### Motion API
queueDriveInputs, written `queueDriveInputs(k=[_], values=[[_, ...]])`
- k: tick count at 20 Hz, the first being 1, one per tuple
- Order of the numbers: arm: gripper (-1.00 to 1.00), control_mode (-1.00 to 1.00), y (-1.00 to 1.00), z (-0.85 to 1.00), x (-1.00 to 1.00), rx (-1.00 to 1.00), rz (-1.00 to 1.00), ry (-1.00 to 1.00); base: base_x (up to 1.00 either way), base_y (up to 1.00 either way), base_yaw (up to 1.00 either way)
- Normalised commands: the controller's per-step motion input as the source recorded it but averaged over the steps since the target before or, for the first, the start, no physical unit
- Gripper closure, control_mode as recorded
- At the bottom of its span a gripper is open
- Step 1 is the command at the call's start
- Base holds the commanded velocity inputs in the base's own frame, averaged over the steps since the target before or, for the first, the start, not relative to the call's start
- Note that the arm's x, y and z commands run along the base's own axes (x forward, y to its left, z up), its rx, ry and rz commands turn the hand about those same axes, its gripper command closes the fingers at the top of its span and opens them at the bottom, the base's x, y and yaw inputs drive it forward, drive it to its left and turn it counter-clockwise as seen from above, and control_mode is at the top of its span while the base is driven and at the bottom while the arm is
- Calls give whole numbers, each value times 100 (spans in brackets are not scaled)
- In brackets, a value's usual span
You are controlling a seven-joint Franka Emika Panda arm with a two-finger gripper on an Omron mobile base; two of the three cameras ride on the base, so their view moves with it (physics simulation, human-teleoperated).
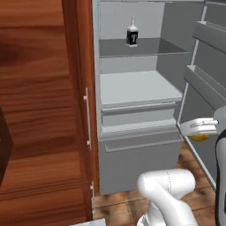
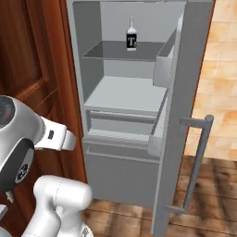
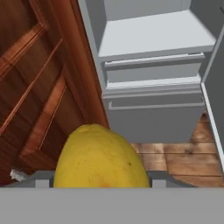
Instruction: Place the liquor on the top shelf of the fridge to keep it out of children's reach, and place the lemon and onion on lower shelves for easy access.
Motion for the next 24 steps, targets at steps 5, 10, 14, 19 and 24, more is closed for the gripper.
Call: queueDriveInputs(k=[5, 10, 14, 19, 24], values=[[100, 100, 0, 0, 0, 0, 0, 0, 71, 1, -13], [100, 100, 0, 0, 0, 0, 0, 0, 68, 0, -12], [100, 100, 0, 0, 0, 0, 0, 0, 60, 1, -10], [100, 100, 0, 0, 0, 0, 0, 0, 55, 0, -9], [100, -100, 0, -12, 56, -2, -7, 0, 0, 0, 0]])
